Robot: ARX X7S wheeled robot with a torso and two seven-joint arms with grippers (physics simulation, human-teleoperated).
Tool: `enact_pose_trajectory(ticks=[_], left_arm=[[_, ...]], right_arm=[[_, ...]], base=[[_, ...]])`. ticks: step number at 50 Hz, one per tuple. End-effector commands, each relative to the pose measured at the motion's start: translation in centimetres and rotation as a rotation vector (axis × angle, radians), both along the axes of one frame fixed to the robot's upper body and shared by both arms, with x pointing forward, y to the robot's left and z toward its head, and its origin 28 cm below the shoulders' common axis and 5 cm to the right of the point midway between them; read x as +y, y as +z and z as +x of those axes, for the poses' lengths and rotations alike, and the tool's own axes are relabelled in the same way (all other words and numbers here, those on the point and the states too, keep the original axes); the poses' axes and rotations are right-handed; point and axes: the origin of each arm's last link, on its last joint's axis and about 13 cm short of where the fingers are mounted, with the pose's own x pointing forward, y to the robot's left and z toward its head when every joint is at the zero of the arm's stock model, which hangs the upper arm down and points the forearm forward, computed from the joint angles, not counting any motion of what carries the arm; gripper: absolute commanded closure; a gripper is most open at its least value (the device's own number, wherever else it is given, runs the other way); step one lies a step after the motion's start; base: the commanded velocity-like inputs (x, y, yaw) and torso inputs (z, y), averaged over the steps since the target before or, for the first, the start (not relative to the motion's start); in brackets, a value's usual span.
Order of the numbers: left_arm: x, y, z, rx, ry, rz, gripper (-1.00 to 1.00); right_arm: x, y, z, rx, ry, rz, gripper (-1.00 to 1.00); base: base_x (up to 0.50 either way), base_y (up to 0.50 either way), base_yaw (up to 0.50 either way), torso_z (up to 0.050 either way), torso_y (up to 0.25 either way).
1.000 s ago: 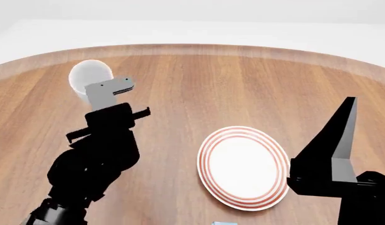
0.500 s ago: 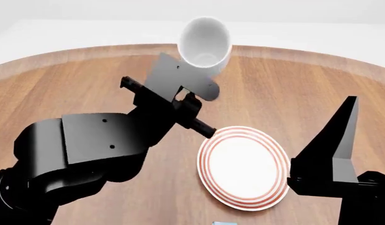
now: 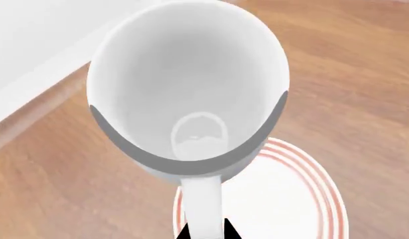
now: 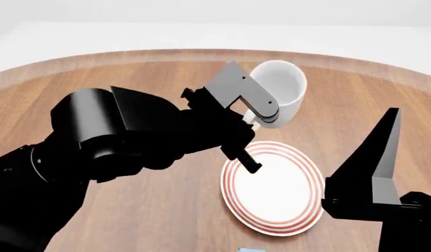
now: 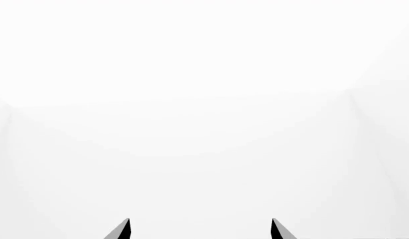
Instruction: Pick up the white mug and put it on the plate, and put the chocolate pudding to the right of the plate.
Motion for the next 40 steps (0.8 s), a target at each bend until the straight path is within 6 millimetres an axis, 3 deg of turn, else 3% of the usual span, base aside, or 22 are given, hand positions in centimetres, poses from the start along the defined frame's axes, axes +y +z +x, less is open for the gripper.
enact_pose_trajectory(ticks=[1, 16, 40], left_arm=[[-1.1, -1.0, 2.0, 0.117, -0.050, 0.023, 1.00], [-2.7, -4.4, 2.6, 0.206, -0.116, 0.004, 1.00], [-3.3, -9.3, 5.2, 0.358, -0.027, -0.067, 1.00]], right_arm=[[-0.2, 0.1, 0.1, -0.015, -0.018, -0.016, -1.00], [-0.2, 0.0, 0.1, -0.010, -0.015, -0.010, -1.00], [-0.4, 0.0, 0.1, -0.008, -0.018, 0.000, -1.00]], base=[[0.00, 0.00, 0.00, 0.000, 0.000], [0.00, 0.00, 0.00, 0.000, 0.000], [0.00, 0.00, 0.00, 0.000, 0.000]])
